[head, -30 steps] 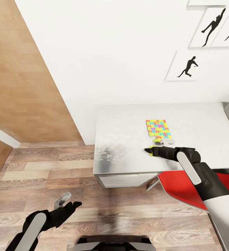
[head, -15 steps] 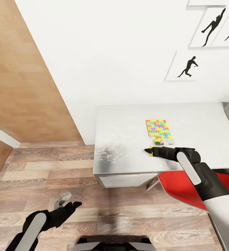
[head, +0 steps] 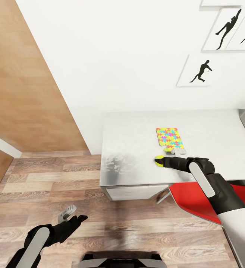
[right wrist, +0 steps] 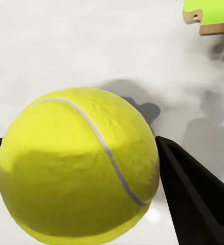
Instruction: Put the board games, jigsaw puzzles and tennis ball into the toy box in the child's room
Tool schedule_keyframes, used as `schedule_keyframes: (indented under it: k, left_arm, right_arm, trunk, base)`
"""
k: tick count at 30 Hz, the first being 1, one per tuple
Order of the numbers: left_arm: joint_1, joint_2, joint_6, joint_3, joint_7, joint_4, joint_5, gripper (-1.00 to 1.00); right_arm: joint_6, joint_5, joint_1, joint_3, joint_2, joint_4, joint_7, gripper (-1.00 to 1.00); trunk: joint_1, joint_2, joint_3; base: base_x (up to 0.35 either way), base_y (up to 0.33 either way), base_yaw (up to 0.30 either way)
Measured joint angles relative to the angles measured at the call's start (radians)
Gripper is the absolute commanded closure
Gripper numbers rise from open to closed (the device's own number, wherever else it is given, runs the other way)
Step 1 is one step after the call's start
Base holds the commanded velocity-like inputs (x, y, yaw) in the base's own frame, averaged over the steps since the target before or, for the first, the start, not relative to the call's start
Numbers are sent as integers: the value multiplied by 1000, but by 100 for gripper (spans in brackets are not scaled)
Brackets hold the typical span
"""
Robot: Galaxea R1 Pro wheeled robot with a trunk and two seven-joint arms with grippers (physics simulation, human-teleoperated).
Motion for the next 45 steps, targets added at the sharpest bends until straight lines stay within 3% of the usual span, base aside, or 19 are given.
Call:
schedule_keyframes:
  k: [25,32,39,45]
  left_arm:
    - [0,0,0,0,1,0,0,-100]
    - [0,-4,-1,-2,0,0,0,-100]
    - [0,-13,-1,-2,1,0,-1,-100]
    - [-1,-17,-2,-2,1,0,3,-100]
  right_arm:
    - [2,0,10,-2,-7,-11,1,100]
    - [3,0,70,-9,-16,-79,2,100]
    - [3,0,169,-19,-23,-221,1,100]
    - [3,1,252,-55,-54,-309,4,100]
  trunk:
    - [0,0,0]
    - [0,0,0]
    - [0,0,0]
    - [0,0,0]
  base:
    - [0,0,0]
    - [0,0,0]
    - [0,0,0]
    - [0,0,0]
